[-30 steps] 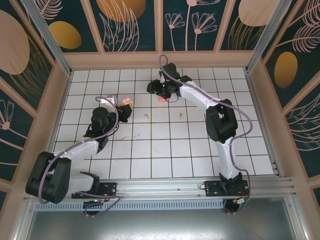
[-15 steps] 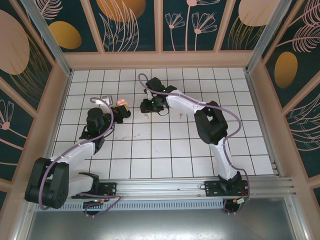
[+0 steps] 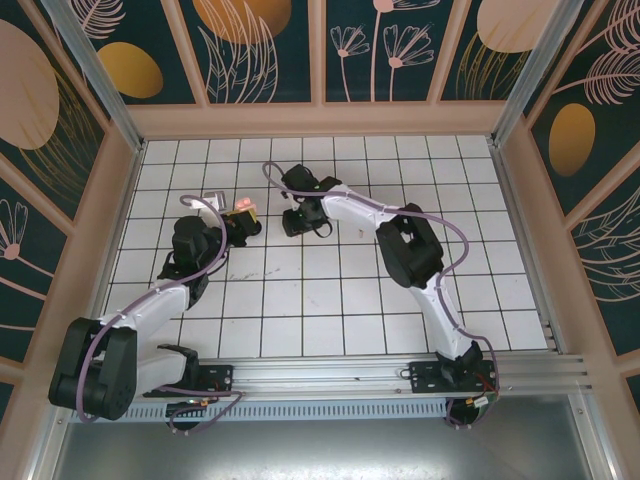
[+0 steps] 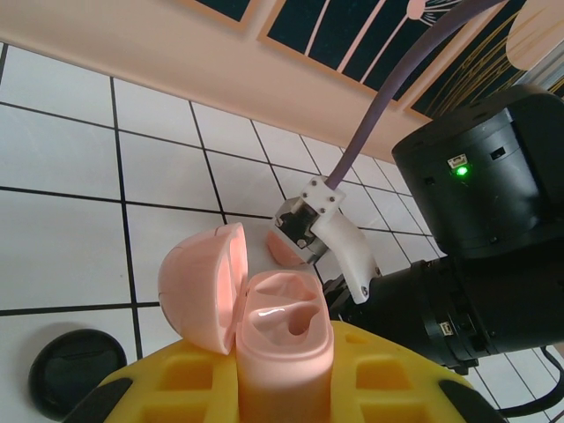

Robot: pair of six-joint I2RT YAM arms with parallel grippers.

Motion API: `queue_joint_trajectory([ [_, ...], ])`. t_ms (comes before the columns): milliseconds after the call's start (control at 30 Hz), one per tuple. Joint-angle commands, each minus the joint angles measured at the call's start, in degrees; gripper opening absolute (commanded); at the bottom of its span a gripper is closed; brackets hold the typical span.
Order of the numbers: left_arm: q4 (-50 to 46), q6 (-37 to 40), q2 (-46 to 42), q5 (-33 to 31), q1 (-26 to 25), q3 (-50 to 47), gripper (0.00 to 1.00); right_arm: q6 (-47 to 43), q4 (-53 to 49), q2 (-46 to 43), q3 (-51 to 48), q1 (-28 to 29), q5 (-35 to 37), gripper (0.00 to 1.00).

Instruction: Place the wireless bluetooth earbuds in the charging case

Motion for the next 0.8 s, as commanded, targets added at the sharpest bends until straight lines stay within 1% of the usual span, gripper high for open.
queue_joint_trajectory([
  [0, 0.7, 1.0, -1.2, 1.0, 0.5, -0.6, 0.0, -2.2, -2.1, 1.8, 3.2, 0.9, 1.5, 0.42],
  [333, -0.1, 1.6, -2.4, 0.9, 0.5, -0.1, 0.0, -2.9, -3.8, 4.8, 6.5, 1.7, 3.8, 0.41],
  [767, -0.2, 1.9, -2.9, 1.2, 0.4, -0.1, 0.0, -3.5, -4.8, 6.4, 7.7, 2.9, 5.3, 0.4],
])
